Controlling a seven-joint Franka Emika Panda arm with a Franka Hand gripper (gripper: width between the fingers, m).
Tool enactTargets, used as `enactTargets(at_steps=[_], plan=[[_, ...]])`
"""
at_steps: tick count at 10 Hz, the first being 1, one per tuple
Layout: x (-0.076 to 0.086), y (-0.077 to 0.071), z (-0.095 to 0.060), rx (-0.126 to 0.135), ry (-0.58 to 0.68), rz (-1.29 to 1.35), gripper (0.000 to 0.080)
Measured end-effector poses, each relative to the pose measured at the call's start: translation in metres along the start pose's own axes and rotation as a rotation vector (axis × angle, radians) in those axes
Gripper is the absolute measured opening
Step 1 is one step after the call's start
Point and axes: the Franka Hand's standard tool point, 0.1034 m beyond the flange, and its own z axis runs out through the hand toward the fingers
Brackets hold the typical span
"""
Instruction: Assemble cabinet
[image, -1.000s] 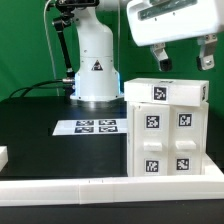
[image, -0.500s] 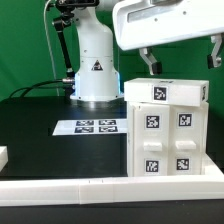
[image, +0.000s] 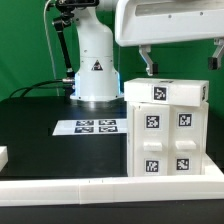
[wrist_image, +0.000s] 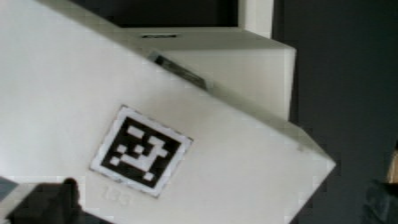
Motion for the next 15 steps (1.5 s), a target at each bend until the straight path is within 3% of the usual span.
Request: enactTargets(at_steps=[5, 13, 15], plan=[[-0.007, 0.005, 0.011, -0.004, -0.077, -0.464, 0.0797], [-0.006, 0.02, 0.01, -0.001, -0.086, -1.025, 0.0797], [-0.007, 0.021, 0.01, -0.001, -0.087, -1.014, 0.0797]])
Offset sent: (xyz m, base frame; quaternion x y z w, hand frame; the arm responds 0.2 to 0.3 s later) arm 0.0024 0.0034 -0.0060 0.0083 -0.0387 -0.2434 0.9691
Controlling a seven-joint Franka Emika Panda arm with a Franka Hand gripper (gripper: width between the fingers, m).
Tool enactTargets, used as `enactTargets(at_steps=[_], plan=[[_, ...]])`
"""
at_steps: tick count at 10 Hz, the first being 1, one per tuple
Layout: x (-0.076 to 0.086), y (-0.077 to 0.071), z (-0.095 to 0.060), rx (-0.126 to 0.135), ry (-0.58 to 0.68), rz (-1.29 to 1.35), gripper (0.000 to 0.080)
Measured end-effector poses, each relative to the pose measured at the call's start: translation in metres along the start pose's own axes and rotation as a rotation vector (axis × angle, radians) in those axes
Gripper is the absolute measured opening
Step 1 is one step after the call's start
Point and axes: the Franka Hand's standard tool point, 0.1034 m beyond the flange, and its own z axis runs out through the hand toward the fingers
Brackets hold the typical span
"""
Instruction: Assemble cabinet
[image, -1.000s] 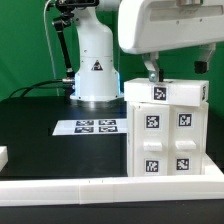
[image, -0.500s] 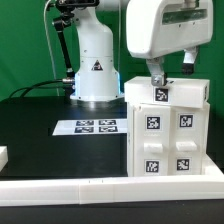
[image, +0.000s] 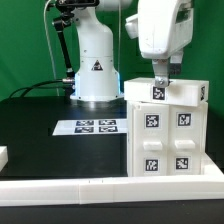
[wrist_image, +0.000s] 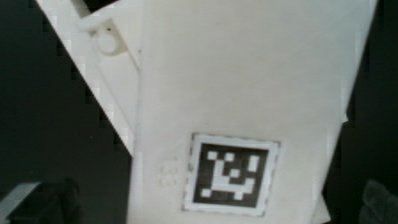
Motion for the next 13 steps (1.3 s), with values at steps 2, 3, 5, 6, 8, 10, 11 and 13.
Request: enactTargets(at_steps=[2, 3, 5, 6, 8, 10, 11, 13], plan=[[-0.001, 0.0, 0.0, 0.001, -0.001, 0.005, 0.0797], [-0.002, 0.0, 0.002, 0.002, -0.001, 0.022, 0.0797], [-0.008, 0.001, 0.01, 0.01, -0.008, 0.082, 0.0797], [-0.009, 0.001, 0.013, 0.013, -0.012, 0.101, 0.0797], [-0.007, 0.0, 0.011, 0.005, -0.011, 0.136, 0.0756], [-0.008, 0.002, 0.011, 0.005, -0.011, 0.147, 0.0575], [-0.008, 0.002, 0.011, 0.005, -0.011, 0.169, 0.0554], [-0.008, 0.002, 0.011, 0.005, -0.01, 0.259, 0.0554]])
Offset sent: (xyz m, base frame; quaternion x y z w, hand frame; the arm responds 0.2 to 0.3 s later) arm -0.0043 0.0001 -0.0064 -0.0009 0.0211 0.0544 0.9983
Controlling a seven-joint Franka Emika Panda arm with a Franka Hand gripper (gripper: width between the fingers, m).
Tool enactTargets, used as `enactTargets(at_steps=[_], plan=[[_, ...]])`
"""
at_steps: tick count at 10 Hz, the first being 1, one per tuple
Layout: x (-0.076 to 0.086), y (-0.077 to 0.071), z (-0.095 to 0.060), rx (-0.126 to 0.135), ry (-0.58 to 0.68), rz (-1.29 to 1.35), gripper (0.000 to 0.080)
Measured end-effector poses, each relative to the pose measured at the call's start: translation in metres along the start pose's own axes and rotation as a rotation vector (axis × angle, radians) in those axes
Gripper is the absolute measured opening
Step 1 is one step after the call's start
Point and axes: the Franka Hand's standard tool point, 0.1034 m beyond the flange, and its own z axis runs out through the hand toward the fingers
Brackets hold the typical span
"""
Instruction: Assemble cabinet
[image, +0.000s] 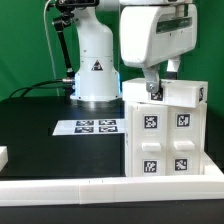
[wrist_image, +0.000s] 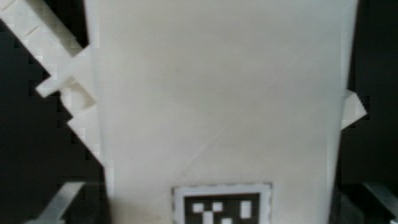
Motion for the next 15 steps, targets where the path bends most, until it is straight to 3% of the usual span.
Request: enactTargets(at_steps=[5, 9, 15], plan=[[-0.0028, -0.0024, -0.0007, -0.012, 0.034, 0.505, 0.0554], [-0.0026, -0.009, -0.0008, -0.004, 0.041, 0.969, 0.0555], [-0.0008, -0.0095, -0.0017, 0.005, 0.046, 1.305, 0.0556]])
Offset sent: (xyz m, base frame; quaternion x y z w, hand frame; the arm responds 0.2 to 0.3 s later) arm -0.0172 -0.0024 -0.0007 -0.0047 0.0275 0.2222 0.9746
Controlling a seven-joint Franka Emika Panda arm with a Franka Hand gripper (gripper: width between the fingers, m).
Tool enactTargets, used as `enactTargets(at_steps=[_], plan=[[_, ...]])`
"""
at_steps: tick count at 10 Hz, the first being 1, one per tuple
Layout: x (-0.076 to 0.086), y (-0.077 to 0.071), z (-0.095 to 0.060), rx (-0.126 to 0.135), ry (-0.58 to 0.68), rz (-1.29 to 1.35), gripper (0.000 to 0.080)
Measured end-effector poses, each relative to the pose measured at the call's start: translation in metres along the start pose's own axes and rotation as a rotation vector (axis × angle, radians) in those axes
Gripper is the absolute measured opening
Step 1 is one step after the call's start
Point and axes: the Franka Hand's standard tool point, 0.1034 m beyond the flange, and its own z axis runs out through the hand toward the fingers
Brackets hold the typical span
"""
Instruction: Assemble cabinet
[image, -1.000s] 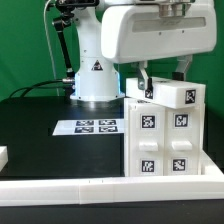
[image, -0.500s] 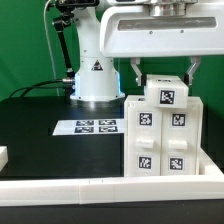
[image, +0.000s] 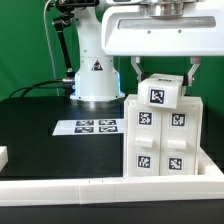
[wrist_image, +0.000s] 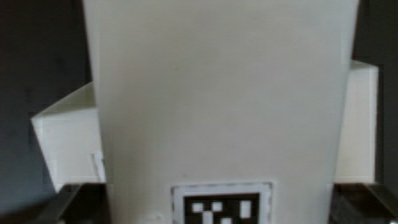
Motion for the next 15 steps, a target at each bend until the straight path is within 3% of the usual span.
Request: enactTargets(at_steps=[4, 7, 11, 15], plan=[[0.0011, -0.0015, -0.0008, 0.011, 0.009, 0.288, 0.0556], [0.0022, 0.0003, 0.0005, 0.046, 0.006, 0.575, 0.0556], [0.0031, 0.001, 0.0005, 0.066, -0.021, 0.975, 0.0556], [0.0044, -0.0007, -0.0001, 0.081, -0.035, 1.156, 0.0556]])
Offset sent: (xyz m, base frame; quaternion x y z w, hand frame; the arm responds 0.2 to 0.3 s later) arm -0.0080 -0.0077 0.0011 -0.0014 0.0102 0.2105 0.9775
